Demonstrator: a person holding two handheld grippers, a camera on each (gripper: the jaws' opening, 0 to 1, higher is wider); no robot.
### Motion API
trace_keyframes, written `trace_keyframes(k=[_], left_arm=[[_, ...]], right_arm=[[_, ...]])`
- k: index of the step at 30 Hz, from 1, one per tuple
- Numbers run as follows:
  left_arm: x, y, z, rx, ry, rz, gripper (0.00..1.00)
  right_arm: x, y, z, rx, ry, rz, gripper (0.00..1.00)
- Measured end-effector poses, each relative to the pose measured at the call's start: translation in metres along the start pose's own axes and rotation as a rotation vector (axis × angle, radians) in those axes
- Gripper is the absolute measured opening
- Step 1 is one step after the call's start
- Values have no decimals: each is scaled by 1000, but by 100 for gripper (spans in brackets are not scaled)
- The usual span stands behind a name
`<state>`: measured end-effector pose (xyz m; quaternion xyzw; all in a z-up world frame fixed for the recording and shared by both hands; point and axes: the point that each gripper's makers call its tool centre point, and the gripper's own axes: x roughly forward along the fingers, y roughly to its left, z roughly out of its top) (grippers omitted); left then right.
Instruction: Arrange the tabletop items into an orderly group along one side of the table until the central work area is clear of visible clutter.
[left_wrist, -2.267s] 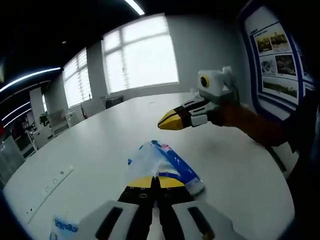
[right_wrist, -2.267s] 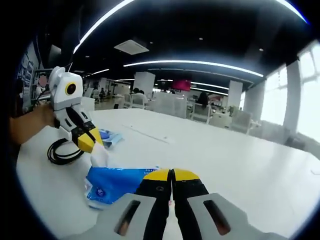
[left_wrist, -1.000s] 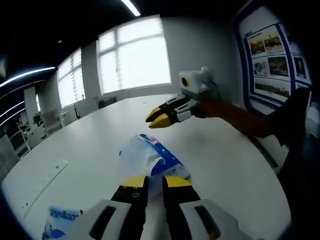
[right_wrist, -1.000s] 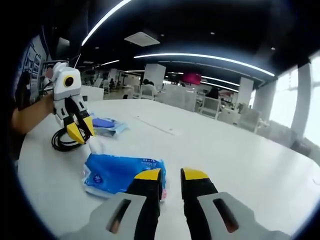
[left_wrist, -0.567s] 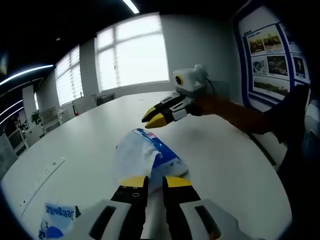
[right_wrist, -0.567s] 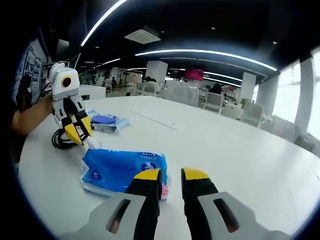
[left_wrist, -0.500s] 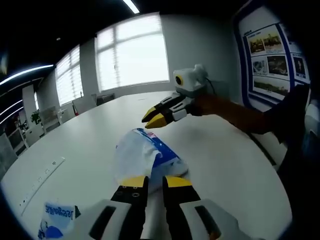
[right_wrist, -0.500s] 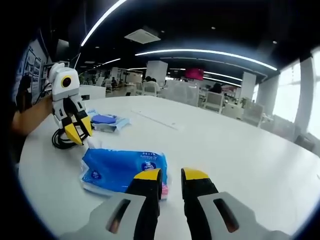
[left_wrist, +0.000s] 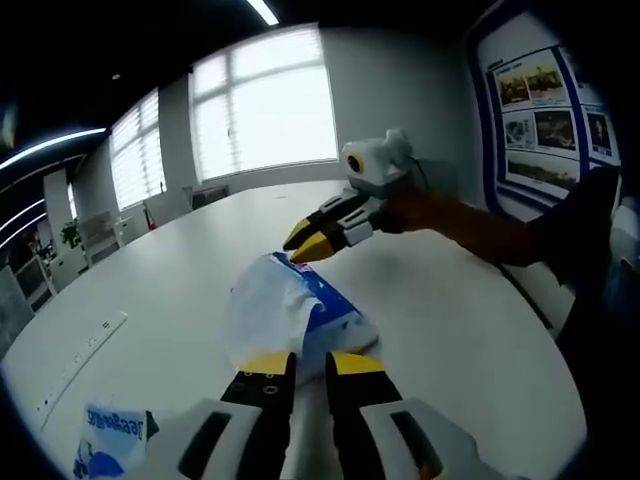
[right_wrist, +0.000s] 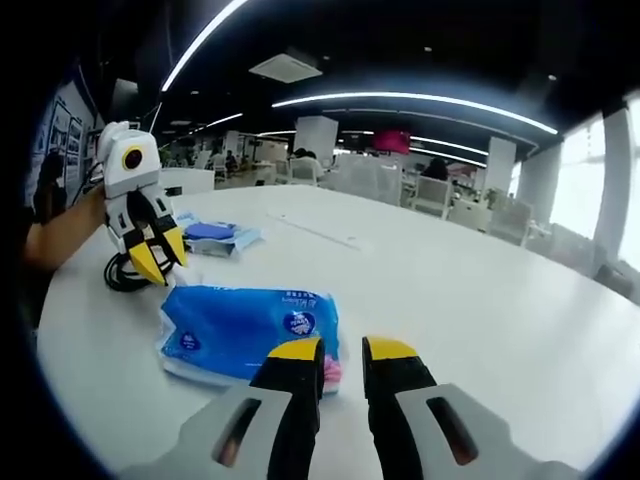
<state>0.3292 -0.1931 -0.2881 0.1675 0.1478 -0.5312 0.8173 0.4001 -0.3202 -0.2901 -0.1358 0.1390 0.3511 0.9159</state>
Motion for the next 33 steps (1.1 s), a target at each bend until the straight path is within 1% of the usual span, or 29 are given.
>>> trace_keyframes(k=[10,15,20,22,24,28,29,32,33], left_arm=[[1,4,1,5,3,13,13],[6,4,2,12,8,15,14],[11,2,-2,23,29,12,14],[12,3,-3,25,36,21,14],[13,4,-4,24,45,29,13],[14,8,-7,29,63,52,6],[15,10,-8,33,72,59,4],[16,10,-8,38,79,66,1],[17,10,-10,46,93,68,1]], right_arm=[[4,1,-4,8,7,15,14],[4,2,-6,18,7,20,14],[5,2,-7,25,5,23,13],[6,2,-8,34,4,28,13],[6,3,-9,40,4,33,11],[6,3,-10,47,1,35,9],[6,3,-10,51,0,36,8],[6,2,-10,51,-2,29,3],[5,2,-10,59,-5,31,2]])
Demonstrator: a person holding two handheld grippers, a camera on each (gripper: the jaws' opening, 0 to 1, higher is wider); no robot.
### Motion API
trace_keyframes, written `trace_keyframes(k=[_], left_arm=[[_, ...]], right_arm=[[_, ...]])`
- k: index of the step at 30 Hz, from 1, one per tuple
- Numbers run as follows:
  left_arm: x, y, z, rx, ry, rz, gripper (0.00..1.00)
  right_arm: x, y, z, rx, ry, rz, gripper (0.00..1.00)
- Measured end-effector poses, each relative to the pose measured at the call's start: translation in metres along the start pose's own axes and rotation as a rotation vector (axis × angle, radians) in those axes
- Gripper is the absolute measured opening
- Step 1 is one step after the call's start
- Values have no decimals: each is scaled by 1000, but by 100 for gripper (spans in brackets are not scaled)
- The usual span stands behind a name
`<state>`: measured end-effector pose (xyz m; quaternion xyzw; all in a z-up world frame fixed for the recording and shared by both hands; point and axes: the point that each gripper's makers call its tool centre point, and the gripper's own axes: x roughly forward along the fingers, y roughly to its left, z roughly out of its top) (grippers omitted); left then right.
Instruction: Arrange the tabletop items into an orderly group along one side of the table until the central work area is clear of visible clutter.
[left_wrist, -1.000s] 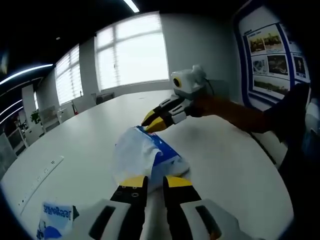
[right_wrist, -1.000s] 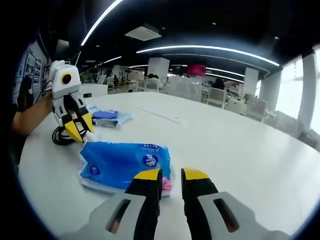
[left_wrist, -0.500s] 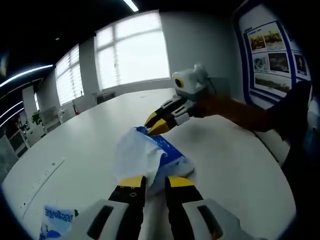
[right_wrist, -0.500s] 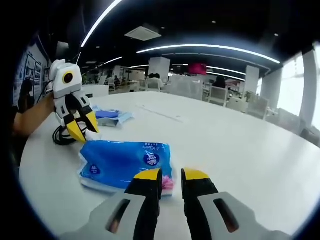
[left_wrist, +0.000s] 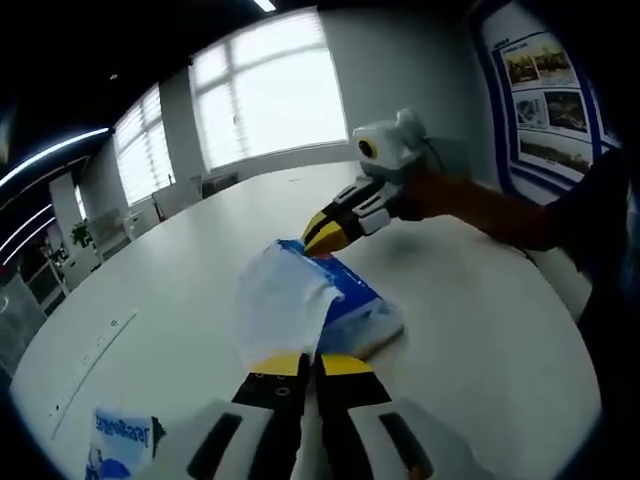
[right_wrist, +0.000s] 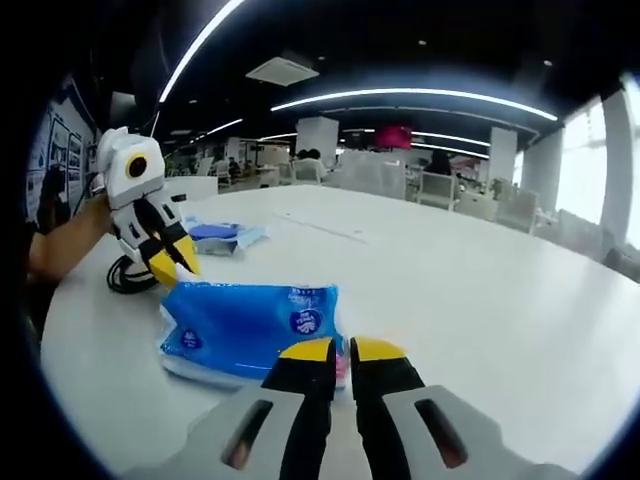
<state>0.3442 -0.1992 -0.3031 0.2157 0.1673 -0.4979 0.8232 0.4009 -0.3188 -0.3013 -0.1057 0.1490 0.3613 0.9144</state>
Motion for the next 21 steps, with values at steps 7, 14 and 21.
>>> trace_keyframes(k=[7,14,21], left_arm=[[0,3,0,15,6,13,0],[-3,2,5,19,-8,20,0],[-10,6,15,23,-44,28,0]], right_arm=[[-2,0,0,3,2,-5,0],[-5,0,3,7,-2,-11,0],[-15,-2,19,10,-25,-57,0]])
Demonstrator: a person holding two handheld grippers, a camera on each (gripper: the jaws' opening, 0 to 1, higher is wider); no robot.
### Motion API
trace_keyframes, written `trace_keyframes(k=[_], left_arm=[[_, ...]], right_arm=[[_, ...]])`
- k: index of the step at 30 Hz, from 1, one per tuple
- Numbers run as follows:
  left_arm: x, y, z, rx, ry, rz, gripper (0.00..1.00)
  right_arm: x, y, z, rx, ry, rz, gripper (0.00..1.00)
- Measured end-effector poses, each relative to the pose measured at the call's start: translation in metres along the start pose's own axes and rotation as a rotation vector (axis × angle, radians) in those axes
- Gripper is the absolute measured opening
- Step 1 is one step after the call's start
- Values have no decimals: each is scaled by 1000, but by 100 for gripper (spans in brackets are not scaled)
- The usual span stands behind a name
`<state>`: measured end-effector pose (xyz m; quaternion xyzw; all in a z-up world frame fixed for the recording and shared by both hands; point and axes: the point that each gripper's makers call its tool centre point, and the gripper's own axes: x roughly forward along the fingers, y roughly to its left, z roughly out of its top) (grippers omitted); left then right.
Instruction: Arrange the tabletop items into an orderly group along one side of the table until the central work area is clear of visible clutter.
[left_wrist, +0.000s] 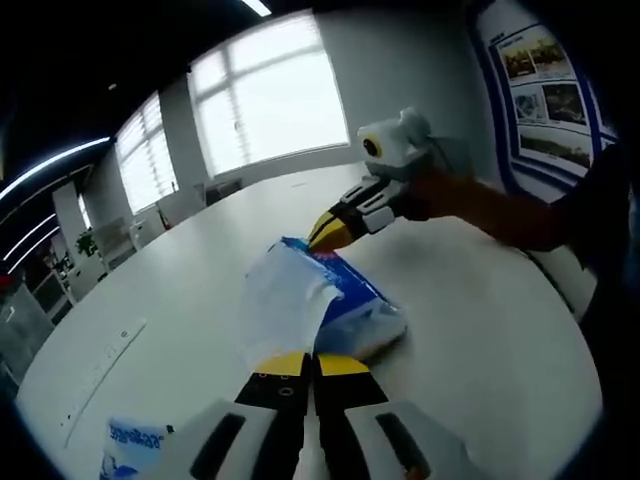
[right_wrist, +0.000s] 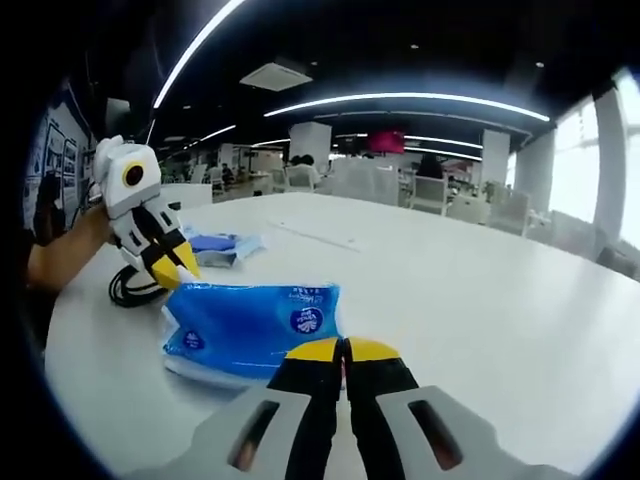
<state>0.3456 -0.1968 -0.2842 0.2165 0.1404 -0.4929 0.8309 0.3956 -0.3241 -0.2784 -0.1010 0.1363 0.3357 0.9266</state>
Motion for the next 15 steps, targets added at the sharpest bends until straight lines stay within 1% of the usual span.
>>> trace_keyframes(k=[2,5,7,15], left_arm=[[0,0,2,1,-5,2,0],[-1,2,4,4,-8,8,0],[-2,2,5,4,-10,9,0],[-6,5,5,5,-13,21,0]], right_arm=[[-3,1,6,-13,-9,-18,0],[-7,5,10,-33,-10,-41,0],[-7,5,12,-31,-14,-46,0],[-9,9,12,-19,-16,-74,0]])
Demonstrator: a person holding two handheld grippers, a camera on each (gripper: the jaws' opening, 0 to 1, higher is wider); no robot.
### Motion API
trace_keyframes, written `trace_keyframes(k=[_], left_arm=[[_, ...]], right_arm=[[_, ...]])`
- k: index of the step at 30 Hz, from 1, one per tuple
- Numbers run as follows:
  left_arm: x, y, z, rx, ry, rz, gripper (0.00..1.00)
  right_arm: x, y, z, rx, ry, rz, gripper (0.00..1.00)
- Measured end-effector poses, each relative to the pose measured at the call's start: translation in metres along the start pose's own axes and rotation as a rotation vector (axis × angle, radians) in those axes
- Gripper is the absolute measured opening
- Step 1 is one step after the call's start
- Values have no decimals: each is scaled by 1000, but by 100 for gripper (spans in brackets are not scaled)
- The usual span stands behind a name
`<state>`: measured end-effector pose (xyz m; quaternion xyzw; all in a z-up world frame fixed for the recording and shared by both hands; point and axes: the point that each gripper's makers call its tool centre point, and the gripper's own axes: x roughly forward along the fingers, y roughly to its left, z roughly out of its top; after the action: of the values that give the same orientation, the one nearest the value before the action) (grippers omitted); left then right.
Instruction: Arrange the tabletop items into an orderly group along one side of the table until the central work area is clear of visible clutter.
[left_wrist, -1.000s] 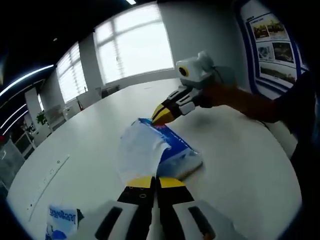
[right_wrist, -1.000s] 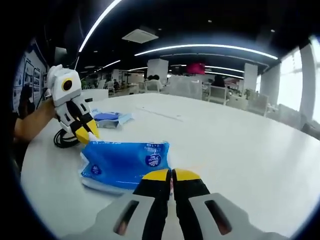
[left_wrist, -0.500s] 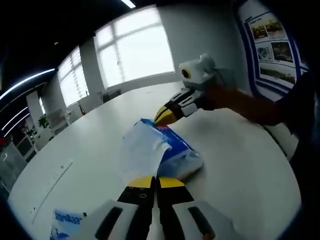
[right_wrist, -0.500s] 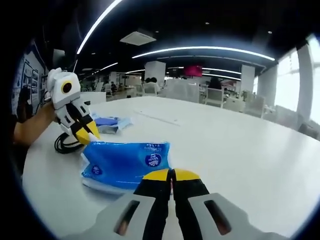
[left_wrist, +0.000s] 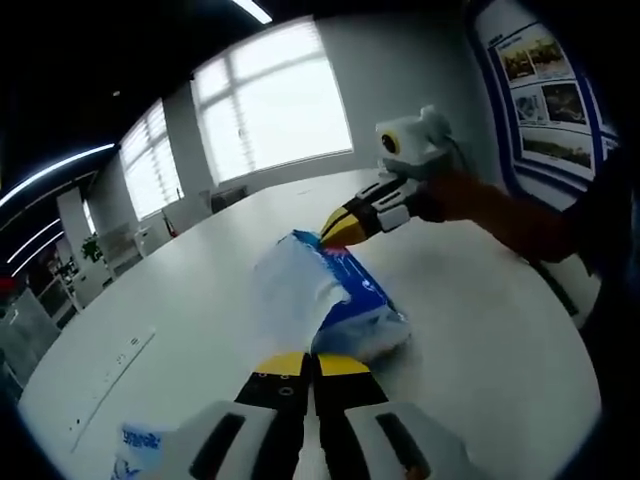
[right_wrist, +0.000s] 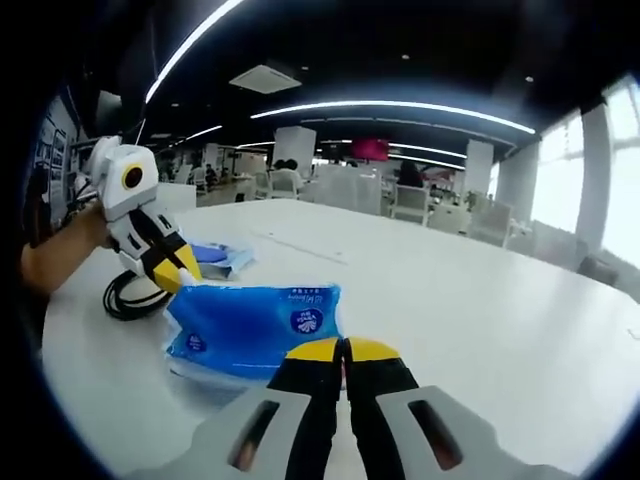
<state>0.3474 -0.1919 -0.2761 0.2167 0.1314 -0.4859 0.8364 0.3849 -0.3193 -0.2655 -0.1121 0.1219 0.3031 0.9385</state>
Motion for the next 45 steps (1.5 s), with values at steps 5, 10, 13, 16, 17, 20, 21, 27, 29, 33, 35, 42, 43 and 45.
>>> trace_keyframes(k=[5,10,13,16,17,20,21,27,29,33,35,42,43,45], left_arm=[[1,0,1,17,-2,-3,0],[3,2,4,21,-2,-11,0],[6,4,6,29,-2,-16,0],[7,6,8,28,-8,-18,0],[7,7,8,28,-9,-20,0],[10,11,8,25,-11,-21,0],[10,12,8,22,-12,-21,0],[14,16,7,10,-14,-26,0],[15,17,7,9,-14,-28,0],[17,16,6,6,-15,-33,0],[18,17,6,6,-13,-35,0],[21,17,5,10,-5,-39,0],[21,17,5,10,-6,-39,0],[23,17,6,9,-6,-42,0]], right_arm=[[-3,0,0,-10,8,-31,0],[-11,1,4,-6,-6,-60,0],[-15,-2,5,-12,-5,-85,0],[-18,-4,5,3,-9,-98,0],[-19,-4,5,10,-11,-101,0],[-20,-5,3,21,-9,-112,0],[-21,-5,2,26,-11,-115,0],[-25,-3,2,41,-18,-129,0],[-26,-3,2,41,-15,-129,0],[-28,-3,1,44,-16,-136,0],[-29,-2,-2,47,-12,-137,0],[-33,1,-7,57,-9,-139,0],[-34,1,-8,59,-8,-139,0],[-36,1,-10,65,-8,-140,0]])
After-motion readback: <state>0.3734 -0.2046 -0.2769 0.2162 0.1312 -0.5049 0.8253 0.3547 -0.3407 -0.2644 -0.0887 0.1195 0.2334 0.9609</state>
